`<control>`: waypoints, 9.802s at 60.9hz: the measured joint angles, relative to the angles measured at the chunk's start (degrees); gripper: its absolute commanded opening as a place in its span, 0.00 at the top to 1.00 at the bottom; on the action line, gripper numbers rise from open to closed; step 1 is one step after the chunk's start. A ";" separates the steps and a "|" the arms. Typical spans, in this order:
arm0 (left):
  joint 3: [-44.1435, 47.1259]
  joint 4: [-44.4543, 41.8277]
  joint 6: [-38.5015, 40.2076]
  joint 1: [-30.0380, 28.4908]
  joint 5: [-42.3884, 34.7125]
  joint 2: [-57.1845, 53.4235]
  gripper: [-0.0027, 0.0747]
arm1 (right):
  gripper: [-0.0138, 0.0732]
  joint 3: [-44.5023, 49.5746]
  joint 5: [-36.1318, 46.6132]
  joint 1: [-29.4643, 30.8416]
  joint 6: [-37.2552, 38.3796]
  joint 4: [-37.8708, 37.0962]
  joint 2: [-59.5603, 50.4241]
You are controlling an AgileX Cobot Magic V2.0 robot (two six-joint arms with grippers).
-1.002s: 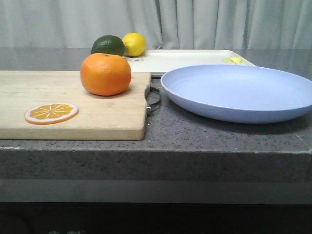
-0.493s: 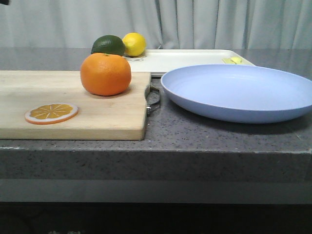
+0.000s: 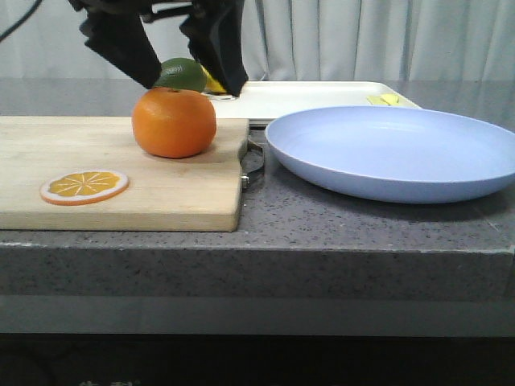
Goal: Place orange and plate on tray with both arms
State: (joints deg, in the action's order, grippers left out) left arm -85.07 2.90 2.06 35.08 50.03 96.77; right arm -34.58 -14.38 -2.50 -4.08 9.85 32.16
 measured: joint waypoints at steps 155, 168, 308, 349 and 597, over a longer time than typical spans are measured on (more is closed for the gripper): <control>-30.24 0.80 -1.55 14.50 7.77 17.96 0.93 | 0.09 0.00 -0.47 0.00 0.12 0.00 0.00; -30.24 0.70 -1.64 14.50 14.11 17.96 0.99 | 0.09 0.00 -0.47 0.00 0.12 0.00 0.00; 59.47 -15.22 12.37 -15.83 -9.02 -97.01 0.99 | 0.09 -13.28 -13.10 0.00 0.12 0.00 28.80; 59.57 -15.16 12.37 -15.83 -9.08 -97.01 0.99 | 0.23 -21.06 -13.47 0.00 0.12 0.09 52.21; 59.57 -15.71 12.37 -15.83 -9.16 -97.01 0.99 | 0.91 -111.70 -57.49 2.03 0.17 19.74 99.71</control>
State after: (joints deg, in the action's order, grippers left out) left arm -25.50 -12.81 14.42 19.25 40.87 -0.24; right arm -146.28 -71.87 -0.46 -3.92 29.59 131.87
